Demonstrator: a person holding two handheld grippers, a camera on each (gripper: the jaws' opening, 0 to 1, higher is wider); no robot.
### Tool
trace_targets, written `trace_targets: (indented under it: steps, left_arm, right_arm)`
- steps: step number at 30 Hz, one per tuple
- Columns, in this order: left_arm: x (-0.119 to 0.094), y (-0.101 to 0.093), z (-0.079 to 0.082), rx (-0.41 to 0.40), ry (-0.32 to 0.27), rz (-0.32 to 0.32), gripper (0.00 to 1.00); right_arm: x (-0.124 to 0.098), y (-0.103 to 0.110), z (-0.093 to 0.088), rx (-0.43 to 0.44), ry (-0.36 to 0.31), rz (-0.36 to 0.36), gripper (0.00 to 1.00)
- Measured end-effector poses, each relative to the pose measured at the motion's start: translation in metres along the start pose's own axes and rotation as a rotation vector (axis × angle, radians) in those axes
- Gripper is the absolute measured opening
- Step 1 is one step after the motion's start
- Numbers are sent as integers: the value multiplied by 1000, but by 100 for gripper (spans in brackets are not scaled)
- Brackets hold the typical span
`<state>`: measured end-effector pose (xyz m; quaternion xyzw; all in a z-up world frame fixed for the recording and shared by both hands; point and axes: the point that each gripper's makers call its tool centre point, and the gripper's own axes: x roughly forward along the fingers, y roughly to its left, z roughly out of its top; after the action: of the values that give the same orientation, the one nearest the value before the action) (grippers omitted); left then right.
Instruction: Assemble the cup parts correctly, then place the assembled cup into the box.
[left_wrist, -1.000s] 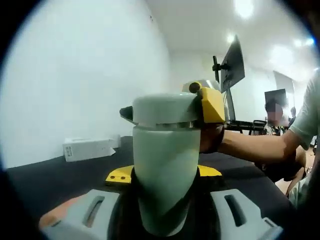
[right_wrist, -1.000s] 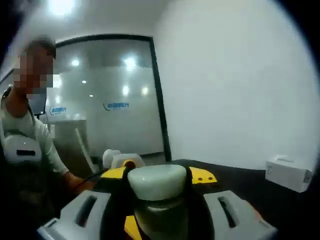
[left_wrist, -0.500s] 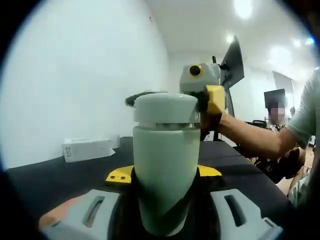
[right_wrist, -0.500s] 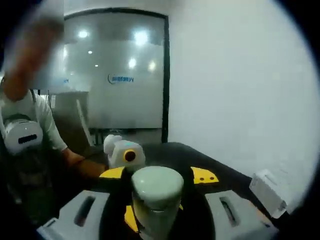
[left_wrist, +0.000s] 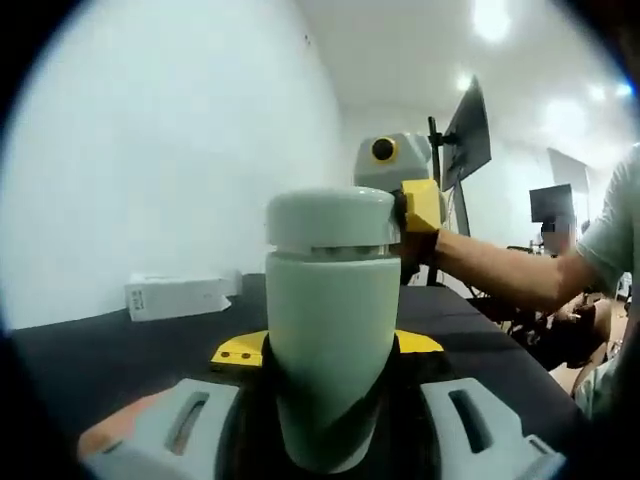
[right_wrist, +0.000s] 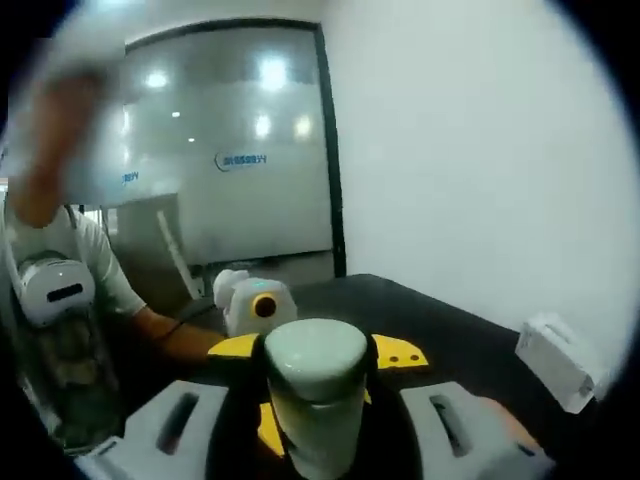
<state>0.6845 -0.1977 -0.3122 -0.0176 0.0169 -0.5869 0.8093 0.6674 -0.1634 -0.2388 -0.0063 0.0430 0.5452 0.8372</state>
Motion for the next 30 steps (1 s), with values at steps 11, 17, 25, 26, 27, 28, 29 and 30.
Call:
trace_targets:
  steps: [11, 17, 25, 26, 27, 28, 29, 30]
  left_arm:
    - [1, 0, 0, 7, 11, 19, 41]
    - [1, 3, 0, 6, 10, 24, 41]
    - [-1, 3, 0, 11, 9, 17, 41]
    - [-1, 3, 0, 14, 10, 17, 41]
    - [-1, 2, 0, 15, 11, 15, 41]
    - [-1, 1, 0, 15, 11, 15, 41]
    - [-1, 1, 0, 15, 11, 14, 41]
    - [-1, 0, 0, 17, 11, 12, 41]
  right_arm:
    - [-13, -13, 0, 75, -88, -574, 38]
    - [-15, -14, 1, 41, -125, -830, 39]
    - [-17, 1, 16, 27, -168, -454, 52]
    - [-27, -8, 18, 80, -181, -466, 57]
    - [-28, -2, 22, -12, -168, -354, 58]
    - [-28, 10, 27, -91, -194, -214, 61]
    - [-31, -3, 27, -59, -183, -194, 63]
    - [-30, 6, 18, -104, -127, -92, 58]
